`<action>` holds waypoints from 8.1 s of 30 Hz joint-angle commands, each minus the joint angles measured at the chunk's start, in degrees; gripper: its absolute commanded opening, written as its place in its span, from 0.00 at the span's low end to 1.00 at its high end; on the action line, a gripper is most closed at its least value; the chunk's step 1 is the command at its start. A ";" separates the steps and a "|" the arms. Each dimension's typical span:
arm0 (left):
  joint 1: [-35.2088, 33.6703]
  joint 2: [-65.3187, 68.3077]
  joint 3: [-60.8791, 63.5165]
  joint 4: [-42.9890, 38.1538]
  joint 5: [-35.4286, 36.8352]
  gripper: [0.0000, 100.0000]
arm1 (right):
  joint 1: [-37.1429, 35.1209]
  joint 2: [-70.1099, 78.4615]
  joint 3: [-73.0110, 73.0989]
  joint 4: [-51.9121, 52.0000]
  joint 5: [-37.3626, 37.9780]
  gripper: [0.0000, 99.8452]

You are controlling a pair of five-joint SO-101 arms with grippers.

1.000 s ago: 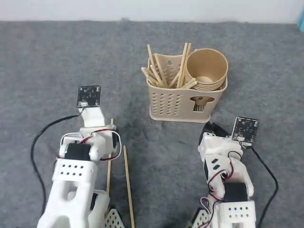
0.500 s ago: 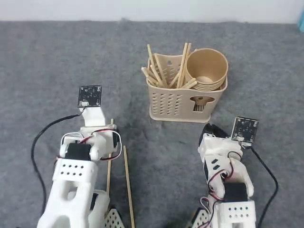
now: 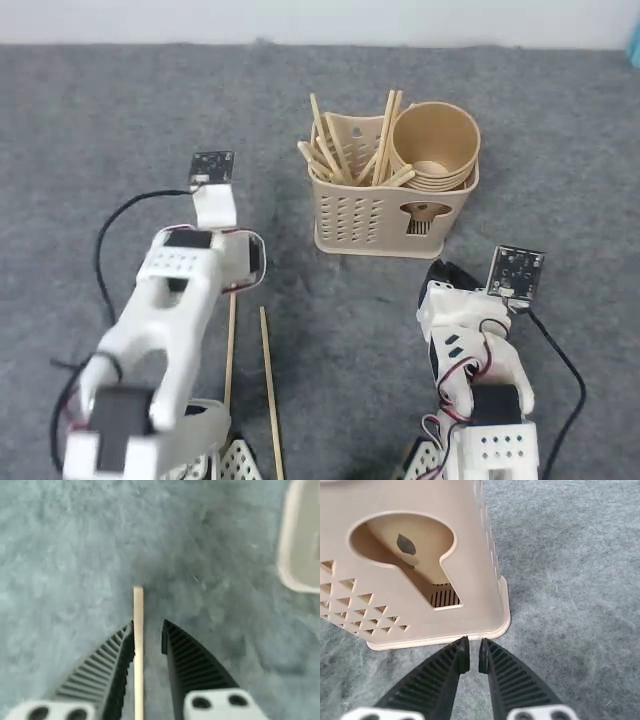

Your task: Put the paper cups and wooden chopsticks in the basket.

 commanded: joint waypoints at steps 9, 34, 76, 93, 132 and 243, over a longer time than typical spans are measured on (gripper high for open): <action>-0.44 10.29 -3.82 -8.09 -0.53 0.08 | 0.66 -0.40 0.97 0.22 1.49 0.05; -0.70 -59.78 -3.74 -11.16 -0.53 0.01 | 0.66 -0.40 0.97 0.22 1.49 0.05; 19.87 -25.14 -13.23 -44.40 -0.26 0.18 | 0.57 0.04 0.97 0.22 4.22 0.05; 12.22 -44.13 -23.16 9.14 -0.18 0.25 | 0.57 0.04 0.97 0.22 4.22 0.05; 8.00 -31.74 22.02 10.90 6.51 0.25 | 0.66 0.04 0.97 0.22 3.96 0.05; -13.80 -74.73 7.60 -6.95 8.09 0.01 | 6.99 -3.91 -29.19 23.16 4.40 0.01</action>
